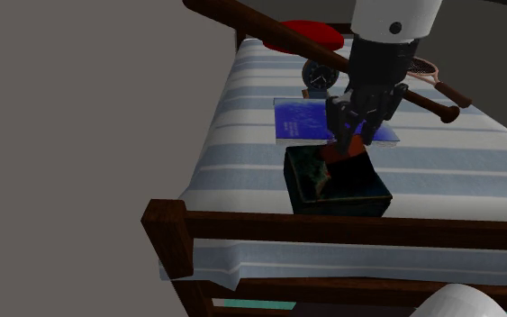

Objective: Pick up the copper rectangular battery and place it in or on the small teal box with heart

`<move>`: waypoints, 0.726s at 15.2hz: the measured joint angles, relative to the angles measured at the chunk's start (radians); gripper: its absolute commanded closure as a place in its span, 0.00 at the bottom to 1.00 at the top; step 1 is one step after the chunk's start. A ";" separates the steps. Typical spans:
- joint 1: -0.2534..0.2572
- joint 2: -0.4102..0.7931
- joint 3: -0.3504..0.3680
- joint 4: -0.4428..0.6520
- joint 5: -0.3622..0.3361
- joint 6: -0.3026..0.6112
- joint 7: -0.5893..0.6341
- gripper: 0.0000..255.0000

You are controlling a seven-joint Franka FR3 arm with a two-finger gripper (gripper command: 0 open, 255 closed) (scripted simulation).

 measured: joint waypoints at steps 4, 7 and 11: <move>0.000 -0.037 0.003 -0.085 0.002 0.052 0.006 1.00; -0.001 -0.046 0.000 -0.105 0.000 0.071 0.004 1.00; -0.001 -0.047 0.000 -0.108 0.000 0.073 0.004 1.00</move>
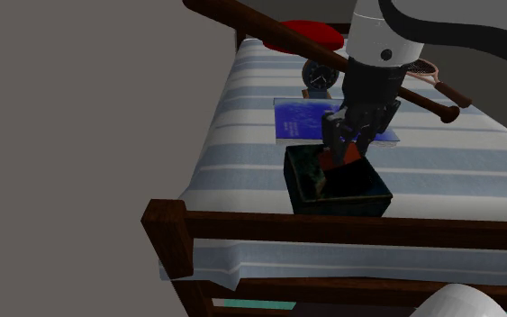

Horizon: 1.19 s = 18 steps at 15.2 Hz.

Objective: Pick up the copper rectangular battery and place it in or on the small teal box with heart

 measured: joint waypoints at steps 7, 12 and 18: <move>0.000 0.002 0.001 -0.006 0.000 -0.003 0.000 0.00; 0.002 0.077 0.004 0.169 0.004 -0.103 -0.002 0.00; 0.002 0.085 0.003 0.189 0.004 -0.116 -0.003 0.00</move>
